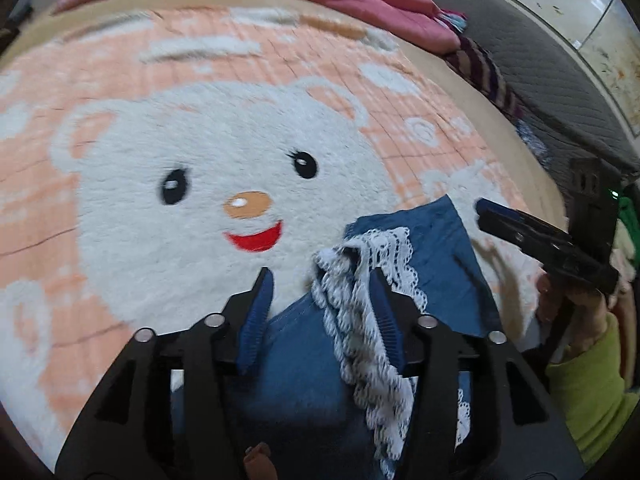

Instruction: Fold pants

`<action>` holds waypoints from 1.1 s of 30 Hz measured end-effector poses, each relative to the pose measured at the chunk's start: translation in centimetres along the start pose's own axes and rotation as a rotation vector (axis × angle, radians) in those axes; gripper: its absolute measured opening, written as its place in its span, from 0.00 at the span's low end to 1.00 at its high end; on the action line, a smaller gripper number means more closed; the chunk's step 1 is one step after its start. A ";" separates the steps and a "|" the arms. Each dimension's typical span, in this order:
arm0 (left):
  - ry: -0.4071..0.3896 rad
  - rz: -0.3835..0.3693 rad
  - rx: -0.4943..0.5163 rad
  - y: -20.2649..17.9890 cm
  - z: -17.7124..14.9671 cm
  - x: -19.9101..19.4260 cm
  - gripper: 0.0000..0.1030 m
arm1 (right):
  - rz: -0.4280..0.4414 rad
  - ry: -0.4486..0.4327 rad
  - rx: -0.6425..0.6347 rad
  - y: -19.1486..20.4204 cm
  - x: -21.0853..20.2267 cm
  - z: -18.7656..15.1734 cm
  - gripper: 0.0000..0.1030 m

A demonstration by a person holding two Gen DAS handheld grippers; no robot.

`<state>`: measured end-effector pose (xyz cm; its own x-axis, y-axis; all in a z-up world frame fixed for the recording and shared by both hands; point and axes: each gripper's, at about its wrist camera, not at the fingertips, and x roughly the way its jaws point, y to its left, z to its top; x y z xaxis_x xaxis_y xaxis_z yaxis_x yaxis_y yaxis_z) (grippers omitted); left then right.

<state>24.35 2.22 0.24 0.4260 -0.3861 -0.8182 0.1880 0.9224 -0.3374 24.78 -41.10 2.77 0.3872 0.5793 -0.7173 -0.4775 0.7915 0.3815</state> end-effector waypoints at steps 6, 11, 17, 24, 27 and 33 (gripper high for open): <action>-0.084 0.017 -0.073 -1.3 -4.5 -3.9 0.53 | 0.028 -0.010 -0.112 3.7 -2.7 -2.0 0.83; -0.123 0.009 -0.101 -3.4 -9.8 -5.6 0.54 | 0.010 0.001 -0.168 5.4 -3.8 -5.3 0.85; -0.068 -0.030 -0.086 -5.7 -14.2 -4.5 0.54 | -0.064 0.035 -0.167 5.5 -4.4 -8.0 0.87; -0.053 -0.039 -0.099 -6.8 -14.3 -2.4 0.54 | -0.073 0.060 -0.188 5.8 -4.2 -9.7 0.88; -0.035 -0.035 -0.123 -6.9 -14.0 -1.4 0.35 | -0.088 0.069 -0.183 5.3 -3.9 -9.7 0.88; -0.001 0.007 -0.084 -7.9 -14.1 -1.2 0.01 | -0.071 0.080 -0.202 5.1 -3.8 -9.8 0.88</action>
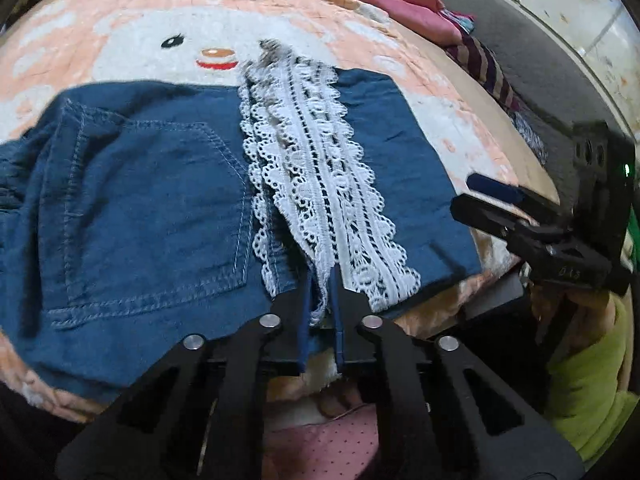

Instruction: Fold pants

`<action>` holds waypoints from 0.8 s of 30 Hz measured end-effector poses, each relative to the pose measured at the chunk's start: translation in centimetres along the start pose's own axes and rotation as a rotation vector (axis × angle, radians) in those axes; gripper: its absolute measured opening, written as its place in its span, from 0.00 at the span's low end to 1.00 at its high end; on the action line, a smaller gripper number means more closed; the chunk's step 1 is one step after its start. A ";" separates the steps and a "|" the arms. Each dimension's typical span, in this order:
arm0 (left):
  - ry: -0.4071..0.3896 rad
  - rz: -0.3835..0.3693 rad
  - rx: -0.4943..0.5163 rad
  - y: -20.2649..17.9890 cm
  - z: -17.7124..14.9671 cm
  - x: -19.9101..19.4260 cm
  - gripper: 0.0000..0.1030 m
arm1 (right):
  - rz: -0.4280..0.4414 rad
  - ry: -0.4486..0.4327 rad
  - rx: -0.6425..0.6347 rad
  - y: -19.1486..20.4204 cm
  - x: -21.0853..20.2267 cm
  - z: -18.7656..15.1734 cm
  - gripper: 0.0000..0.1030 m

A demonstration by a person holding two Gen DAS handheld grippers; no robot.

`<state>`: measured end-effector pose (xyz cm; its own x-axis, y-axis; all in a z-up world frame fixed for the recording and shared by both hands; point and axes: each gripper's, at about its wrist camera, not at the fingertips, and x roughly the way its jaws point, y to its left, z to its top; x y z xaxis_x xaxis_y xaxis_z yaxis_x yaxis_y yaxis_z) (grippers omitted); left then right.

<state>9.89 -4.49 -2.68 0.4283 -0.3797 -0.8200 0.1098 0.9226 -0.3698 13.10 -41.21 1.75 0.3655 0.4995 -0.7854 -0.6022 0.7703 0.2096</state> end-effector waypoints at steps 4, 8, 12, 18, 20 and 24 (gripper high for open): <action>-0.005 0.032 0.038 -0.7 -1.0 -1.0 0.01 | 0.023 -0.028 -0.094 1.5 -0.8 -0.1 0.88; 0.009 0.056 0.009 0.6 -1.3 0.3 0.05 | 0.049 -0.013 -0.175 3.0 -0.3 -0.2 0.87; 0.004 0.054 0.021 0.7 -1.3 0.3 0.06 | 0.026 0.056 -0.262 4.3 1.4 -0.9 0.70; -0.004 0.057 0.030 0.2 -1.4 0.1 0.10 | -0.045 0.149 -0.307 4.9 4.2 -1.6 0.68; -0.012 0.070 0.040 0.0 -1.6 -0.2 0.19 | -0.044 0.156 -0.306 4.8 4.5 -1.7 0.69; -0.034 0.102 0.054 -0.2 -1.7 -1.3 0.32 | -0.047 0.145 -0.307 4.9 4.2 -1.6 0.69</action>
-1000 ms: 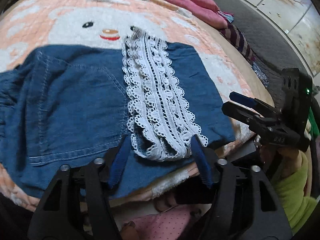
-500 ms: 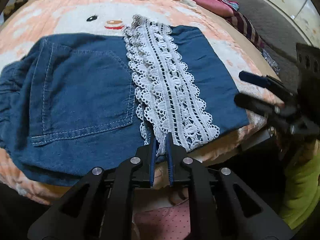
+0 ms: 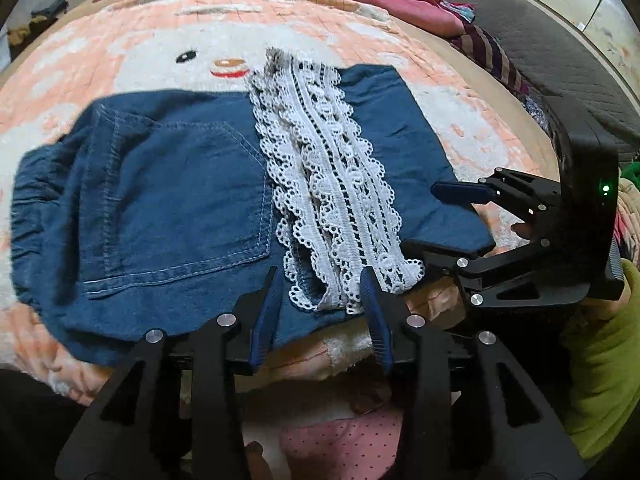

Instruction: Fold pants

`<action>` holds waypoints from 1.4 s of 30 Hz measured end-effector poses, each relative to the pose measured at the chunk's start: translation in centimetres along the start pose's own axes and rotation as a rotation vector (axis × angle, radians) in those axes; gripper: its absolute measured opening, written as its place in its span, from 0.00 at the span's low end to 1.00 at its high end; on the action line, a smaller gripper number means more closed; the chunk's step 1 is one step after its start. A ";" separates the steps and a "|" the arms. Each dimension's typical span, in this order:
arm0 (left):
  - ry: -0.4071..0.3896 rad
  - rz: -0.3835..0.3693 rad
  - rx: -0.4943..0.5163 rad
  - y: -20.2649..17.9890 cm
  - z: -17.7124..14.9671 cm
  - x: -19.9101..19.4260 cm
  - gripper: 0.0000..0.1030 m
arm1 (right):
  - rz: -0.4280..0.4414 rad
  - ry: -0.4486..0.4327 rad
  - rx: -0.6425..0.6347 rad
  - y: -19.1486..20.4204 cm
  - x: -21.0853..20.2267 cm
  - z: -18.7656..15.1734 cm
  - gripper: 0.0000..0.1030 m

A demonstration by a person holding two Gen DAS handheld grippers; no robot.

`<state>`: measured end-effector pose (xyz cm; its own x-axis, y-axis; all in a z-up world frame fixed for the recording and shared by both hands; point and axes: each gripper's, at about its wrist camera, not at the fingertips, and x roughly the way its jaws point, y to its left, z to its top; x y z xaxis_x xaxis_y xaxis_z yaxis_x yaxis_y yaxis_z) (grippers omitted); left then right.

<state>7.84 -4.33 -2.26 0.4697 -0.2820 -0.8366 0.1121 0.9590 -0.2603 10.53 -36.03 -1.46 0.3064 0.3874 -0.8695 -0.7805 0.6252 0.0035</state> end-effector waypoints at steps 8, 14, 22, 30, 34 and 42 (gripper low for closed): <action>-0.054 0.059 0.020 -0.5 0.2 -2.3 0.51 | 0.045 -0.171 0.066 -1.0 -3.9 0.5 0.76; -0.072 0.082 0.018 -0.4 0.1 -3.2 0.60 | 0.057 -0.205 0.113 -1.7 -4.5 1.5 0.83; -0.089 0.103 0.011 0.3 0.0 -3.9 0.73 | 0.080 -0.223 0.141 -1.4 -4.5 1.7 0.89; -0.098 0.133 -0.033 2.5 -0.6 -4.6 0.87 | 0.054 -0.237 0.188 -2.0 -4.2 2.6 0.92; -0.107 0.142 -0.055 3.6 -0.8 -5.1 0.90 | 0.003 -0.230 0.198 -2.1 -3.8 2.8 0.93; -0.143 0.174 -0.109 5.9 -1.2 -7.1 0.91 | 0.016 -0.281 0.171 -1.6 -4.4 3.2 0.95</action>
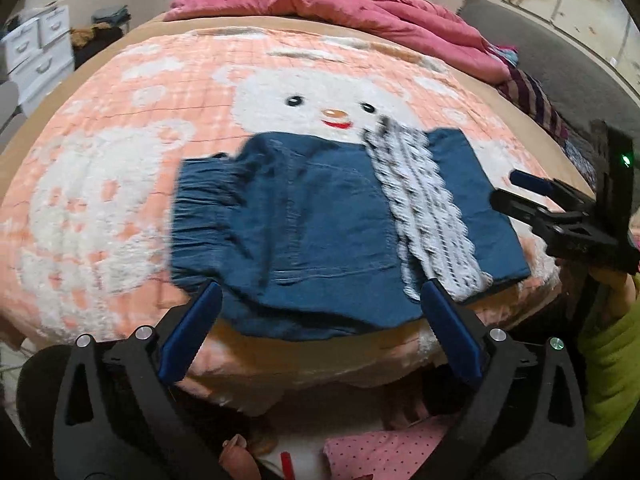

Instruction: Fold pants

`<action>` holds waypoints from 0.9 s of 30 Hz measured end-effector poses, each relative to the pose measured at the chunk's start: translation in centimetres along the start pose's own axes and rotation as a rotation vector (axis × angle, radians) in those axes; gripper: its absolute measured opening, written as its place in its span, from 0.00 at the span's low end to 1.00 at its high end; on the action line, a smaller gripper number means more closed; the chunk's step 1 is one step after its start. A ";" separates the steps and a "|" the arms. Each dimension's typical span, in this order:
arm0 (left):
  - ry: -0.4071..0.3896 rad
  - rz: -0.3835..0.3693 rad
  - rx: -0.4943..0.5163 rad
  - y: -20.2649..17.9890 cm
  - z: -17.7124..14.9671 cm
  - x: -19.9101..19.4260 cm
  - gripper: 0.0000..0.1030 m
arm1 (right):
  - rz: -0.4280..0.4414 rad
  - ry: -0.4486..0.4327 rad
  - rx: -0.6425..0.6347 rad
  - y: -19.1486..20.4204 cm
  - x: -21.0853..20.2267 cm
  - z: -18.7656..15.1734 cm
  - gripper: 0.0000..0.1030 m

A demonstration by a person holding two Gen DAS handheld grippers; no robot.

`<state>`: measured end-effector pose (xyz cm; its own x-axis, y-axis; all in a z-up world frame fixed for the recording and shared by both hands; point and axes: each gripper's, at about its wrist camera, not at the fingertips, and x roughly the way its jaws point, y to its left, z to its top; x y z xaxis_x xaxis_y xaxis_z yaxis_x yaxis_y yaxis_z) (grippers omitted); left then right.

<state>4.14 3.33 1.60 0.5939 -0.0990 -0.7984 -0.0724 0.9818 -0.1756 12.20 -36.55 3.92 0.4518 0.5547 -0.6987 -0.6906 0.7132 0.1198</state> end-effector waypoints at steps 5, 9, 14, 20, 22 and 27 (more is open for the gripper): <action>-0.010 0.027 -0.110 3.5 0.1 -0.5 0.91 | 0.056 -0.012 -0.044 1.8 0.4 1.5 0.95; 0.012 0.025 -0.172 5.3 -0.2 0.2 0.91 | 0.124 0.011 -0.097 4.7 1.8 4.6 0.95; 0.017 0.024 -0.247 6.7 -0.4 1.4 0.91 | 0.198 0.056 -0.176 8.0 3.7 7.3 0.95; 0.018 -0.022 -0.304 8.1 -0.2 3.0 0.90 | 0.235 0.142 -0.262 11.6 7.9 10.1 0.95; 0.016 -0.027 -0.285 8.1 -0.3 3.6 0.90 | 0.292 0.173 -0.276 12.8 9.4 10.7 0.95; 0.022 -0.072 -0.294 8.5 -0.3 4.5 0.84 | 0.387 0.281 -0.327 15.4 12.9 10.9 0.94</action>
<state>5.94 11.19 -3.67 0.5884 -0.1735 -0.7897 -0.2617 0.8833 -0.3890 13.56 -13.67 4.44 -0.0051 0.5821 -0.8131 -0.9346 0.2863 0.2108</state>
